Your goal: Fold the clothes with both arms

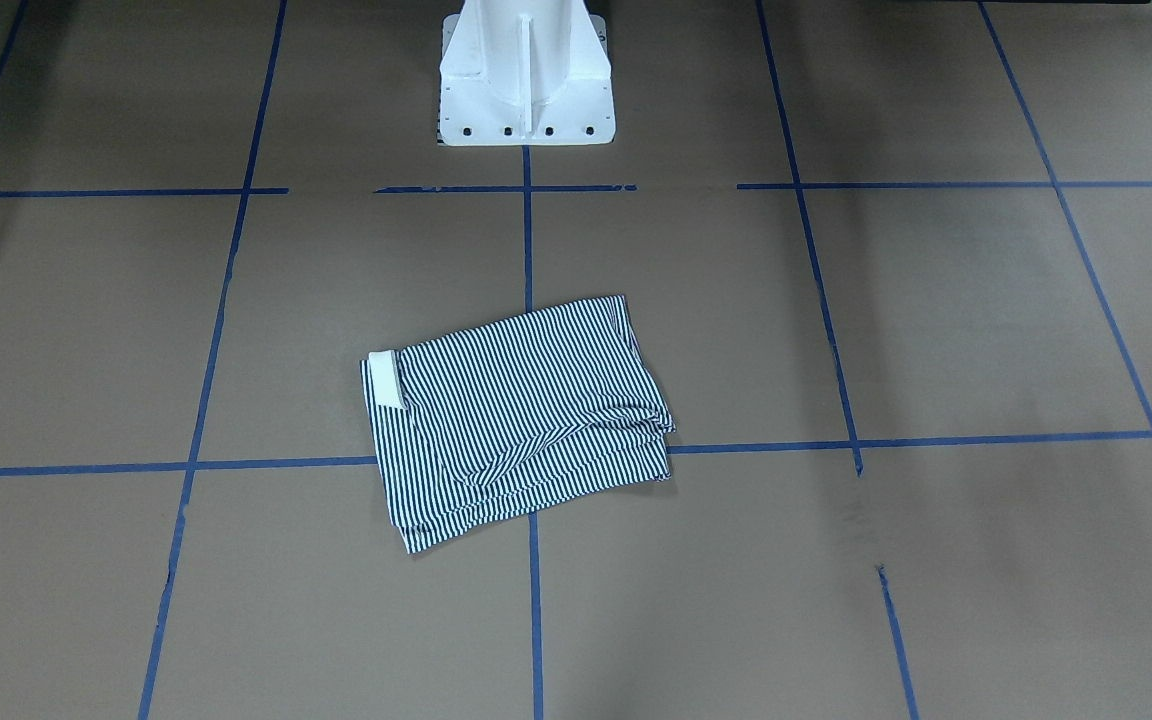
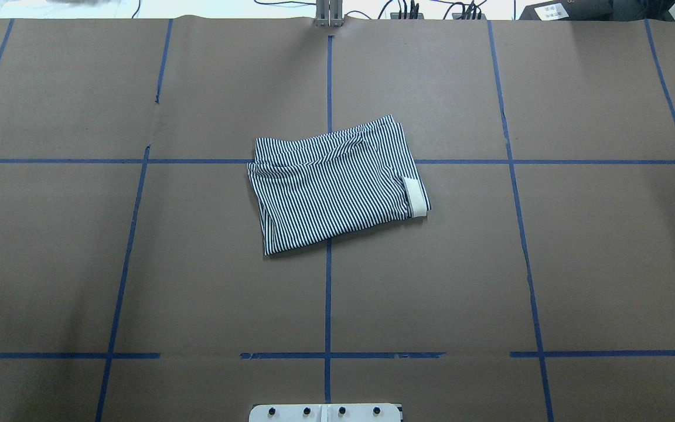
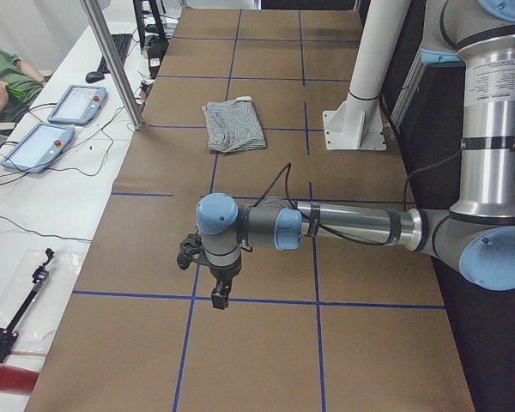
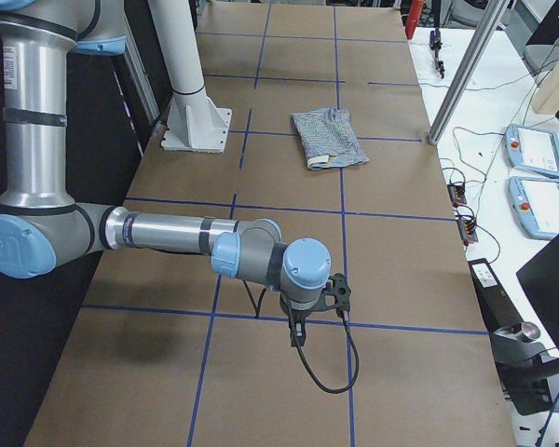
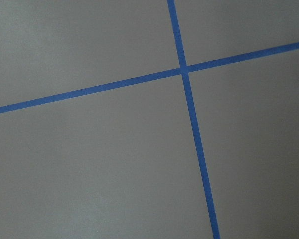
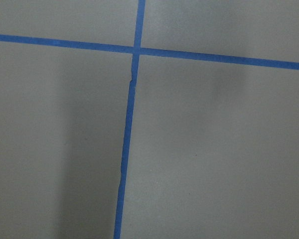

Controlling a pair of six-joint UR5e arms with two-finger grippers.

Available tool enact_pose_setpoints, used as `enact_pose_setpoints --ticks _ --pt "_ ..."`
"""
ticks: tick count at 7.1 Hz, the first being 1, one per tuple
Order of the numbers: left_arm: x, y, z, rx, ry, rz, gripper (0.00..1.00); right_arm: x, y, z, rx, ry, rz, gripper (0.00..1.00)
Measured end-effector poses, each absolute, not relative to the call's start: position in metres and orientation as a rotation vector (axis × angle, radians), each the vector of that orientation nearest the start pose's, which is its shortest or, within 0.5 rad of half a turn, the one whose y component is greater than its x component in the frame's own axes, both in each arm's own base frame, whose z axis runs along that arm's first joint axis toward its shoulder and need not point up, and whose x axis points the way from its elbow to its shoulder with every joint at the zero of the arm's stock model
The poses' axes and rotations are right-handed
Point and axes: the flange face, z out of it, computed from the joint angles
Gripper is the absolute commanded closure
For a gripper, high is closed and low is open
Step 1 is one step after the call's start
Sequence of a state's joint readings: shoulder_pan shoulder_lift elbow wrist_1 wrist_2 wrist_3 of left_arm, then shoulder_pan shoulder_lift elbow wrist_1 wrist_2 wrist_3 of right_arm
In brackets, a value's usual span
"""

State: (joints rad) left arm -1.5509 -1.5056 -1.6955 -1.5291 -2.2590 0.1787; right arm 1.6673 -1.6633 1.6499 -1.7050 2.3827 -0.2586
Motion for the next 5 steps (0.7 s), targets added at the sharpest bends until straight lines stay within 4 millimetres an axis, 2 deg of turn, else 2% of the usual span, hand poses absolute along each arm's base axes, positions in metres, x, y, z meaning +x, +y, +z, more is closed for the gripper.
enact_pose_setpoints --ticks 3,5 --pt "-0.061 -0.467 0.64 0.072 0.686 0.199 0.0 0.1 -0.439 0.667 0.018 -0.829 -0.017 0.0" --pt "-0.06 -0.468 0.638 0.076 0.686 0.197 0.0 0.089 -0.447 0.662 0.023 -0.824 0.021 0.0"
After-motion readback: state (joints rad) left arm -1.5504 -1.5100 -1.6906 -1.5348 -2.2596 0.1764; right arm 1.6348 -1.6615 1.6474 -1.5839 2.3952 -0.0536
